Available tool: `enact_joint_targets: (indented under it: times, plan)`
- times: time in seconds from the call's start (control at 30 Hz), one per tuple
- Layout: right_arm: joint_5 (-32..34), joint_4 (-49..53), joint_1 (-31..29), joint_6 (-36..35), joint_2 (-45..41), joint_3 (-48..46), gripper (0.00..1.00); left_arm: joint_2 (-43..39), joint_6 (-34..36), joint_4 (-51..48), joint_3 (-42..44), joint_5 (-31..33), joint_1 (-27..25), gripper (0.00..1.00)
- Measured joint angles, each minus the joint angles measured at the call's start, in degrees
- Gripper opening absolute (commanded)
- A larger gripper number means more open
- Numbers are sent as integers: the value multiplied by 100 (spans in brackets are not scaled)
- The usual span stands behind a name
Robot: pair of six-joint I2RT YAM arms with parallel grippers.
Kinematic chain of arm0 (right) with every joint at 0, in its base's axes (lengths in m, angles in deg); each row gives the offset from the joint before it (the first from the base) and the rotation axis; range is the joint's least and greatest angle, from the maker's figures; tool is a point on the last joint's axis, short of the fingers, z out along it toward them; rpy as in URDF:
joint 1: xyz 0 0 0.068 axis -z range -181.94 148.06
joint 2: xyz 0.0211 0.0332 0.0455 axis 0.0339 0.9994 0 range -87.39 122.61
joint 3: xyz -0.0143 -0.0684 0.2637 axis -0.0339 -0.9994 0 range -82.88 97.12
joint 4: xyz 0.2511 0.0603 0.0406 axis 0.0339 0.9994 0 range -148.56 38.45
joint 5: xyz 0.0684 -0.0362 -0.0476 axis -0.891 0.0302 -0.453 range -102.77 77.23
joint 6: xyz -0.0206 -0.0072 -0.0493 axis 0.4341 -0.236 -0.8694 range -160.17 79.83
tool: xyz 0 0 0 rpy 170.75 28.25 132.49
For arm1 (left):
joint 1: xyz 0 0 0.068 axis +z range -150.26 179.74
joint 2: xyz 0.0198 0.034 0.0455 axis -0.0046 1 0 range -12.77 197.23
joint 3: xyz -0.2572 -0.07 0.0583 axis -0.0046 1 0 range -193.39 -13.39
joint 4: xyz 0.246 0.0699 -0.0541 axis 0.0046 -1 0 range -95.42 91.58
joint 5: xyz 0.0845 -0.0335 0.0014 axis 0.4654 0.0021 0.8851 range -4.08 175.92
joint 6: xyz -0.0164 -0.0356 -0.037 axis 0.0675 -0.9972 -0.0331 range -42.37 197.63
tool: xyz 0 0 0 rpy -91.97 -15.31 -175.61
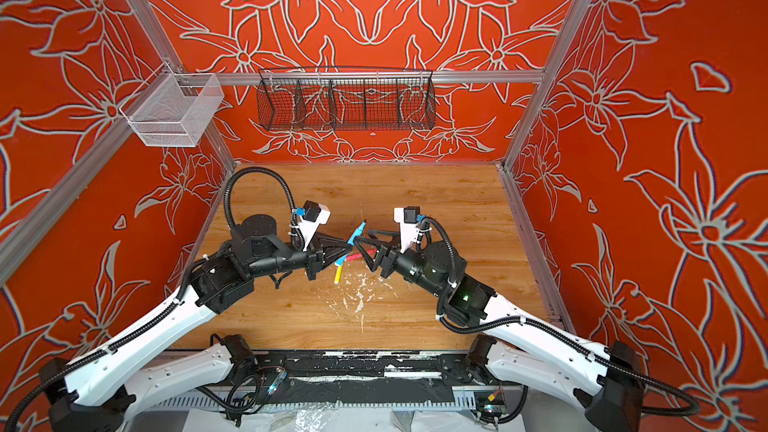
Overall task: Insert the pens into the pen caps
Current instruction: 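Move the right gripper up to the blue marker tip held by the left gripper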
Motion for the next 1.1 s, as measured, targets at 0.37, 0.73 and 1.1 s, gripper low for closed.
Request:
enact_joint_targets:
  times: [0.37, 0.73, 1.1]
  plan:
    - [50, -424, -13, 184, 308, 52, 34, 87, 90, -26, -13, -160, -72, 0]
    - [-4, -616, -74, 341, 310, 63, 4, 122, 160, -17, -15, -140, -136, 21]
    - [-13, -691, -105, 350, 435, 63, 0, 208, 225, 0, -81, -201, -186, 43]
